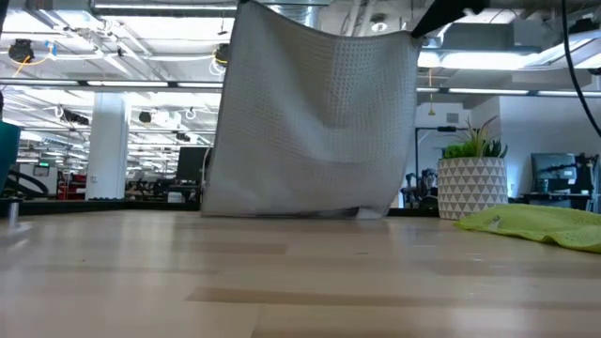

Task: Fold microfiber towels
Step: Fold the gray microfiber cloth

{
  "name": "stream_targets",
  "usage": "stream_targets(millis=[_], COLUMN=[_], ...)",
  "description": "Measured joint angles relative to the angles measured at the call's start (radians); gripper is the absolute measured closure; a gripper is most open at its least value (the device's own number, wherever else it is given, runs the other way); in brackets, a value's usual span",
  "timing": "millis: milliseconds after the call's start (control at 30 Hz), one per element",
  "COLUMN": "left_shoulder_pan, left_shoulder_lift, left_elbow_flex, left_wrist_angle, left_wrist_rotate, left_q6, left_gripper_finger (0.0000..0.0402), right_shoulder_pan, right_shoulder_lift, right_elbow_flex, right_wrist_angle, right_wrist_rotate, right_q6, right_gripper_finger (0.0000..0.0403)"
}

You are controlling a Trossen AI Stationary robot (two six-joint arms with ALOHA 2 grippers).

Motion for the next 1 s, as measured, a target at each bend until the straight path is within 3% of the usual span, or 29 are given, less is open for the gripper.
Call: stream_targets(millis=[300, 467, 800, 1000], left_shoulder_pan=[-0.115, -0.19, -0.309, -0.345], left_shoulder_lift=[-0.001, -0.001, 0.001, 0.001], left_elbow_flex=[-0.028, -0.139, -0.423, -0.55], left_wrist_angle=[0.002, 0.013, 0.221, 0.301], left_wrist_rotate=[0.204, 0.302, 0.47, 0.524], left_q6=[-0.183, -0.325, -0.565, -0.664], left_gripper_finger=[0.0401, 0.0401, 0.0401, 0.0401], right_shoulder_pan=[0.186, 0.268, 0.322, 0.33], right_shoulder_lift=[0.019, 0.069, 0.223, 0.331], right_elbow_flex=[0.001, -0.001, -0.08, -0.152], right_wrist_angle=[-0.177, -0.25, -0.159, -0.118], right_wrist_rotate=[-0.128, -0.212, -0.419, -0.421], right_q6=[0.267, 0.36, 0.419, 0.51], right_gripper_finger=[0.0403, 0.0401, 0.0401, 0.0401])
